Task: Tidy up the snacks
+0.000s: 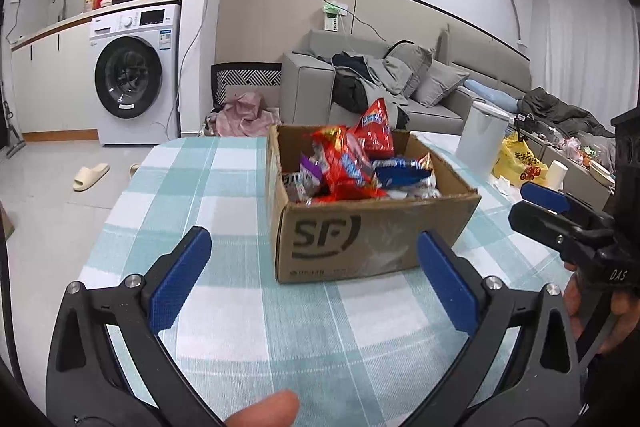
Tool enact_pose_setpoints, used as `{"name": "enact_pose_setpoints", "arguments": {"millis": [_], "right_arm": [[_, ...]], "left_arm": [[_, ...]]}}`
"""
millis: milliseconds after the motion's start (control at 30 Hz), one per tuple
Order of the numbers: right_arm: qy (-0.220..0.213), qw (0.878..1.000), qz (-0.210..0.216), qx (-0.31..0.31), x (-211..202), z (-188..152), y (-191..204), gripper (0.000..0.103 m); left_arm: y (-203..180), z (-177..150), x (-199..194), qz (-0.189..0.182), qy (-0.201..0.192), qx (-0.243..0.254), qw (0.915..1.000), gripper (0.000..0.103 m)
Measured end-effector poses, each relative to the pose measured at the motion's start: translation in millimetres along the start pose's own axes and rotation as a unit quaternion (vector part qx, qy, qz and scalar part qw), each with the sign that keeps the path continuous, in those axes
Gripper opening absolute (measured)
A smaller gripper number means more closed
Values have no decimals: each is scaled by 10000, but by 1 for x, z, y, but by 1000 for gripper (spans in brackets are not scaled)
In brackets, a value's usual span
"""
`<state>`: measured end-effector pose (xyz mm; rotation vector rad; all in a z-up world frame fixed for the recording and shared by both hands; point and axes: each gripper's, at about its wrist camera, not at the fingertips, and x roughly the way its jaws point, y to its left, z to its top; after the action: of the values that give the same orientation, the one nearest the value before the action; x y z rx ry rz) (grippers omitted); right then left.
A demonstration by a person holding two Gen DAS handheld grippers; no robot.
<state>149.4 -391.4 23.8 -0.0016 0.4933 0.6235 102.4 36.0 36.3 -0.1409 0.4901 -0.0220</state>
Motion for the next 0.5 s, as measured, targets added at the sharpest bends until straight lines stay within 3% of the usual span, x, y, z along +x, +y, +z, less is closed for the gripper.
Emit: {"name": "enact_pose_setpoints", "arguments": {"millis": [500], "right_arm": [[-154,9992,-184,-323,3,-40,7,103]], "left_arm": [[0,-34,4,176,-161,68,9997,102]]}}
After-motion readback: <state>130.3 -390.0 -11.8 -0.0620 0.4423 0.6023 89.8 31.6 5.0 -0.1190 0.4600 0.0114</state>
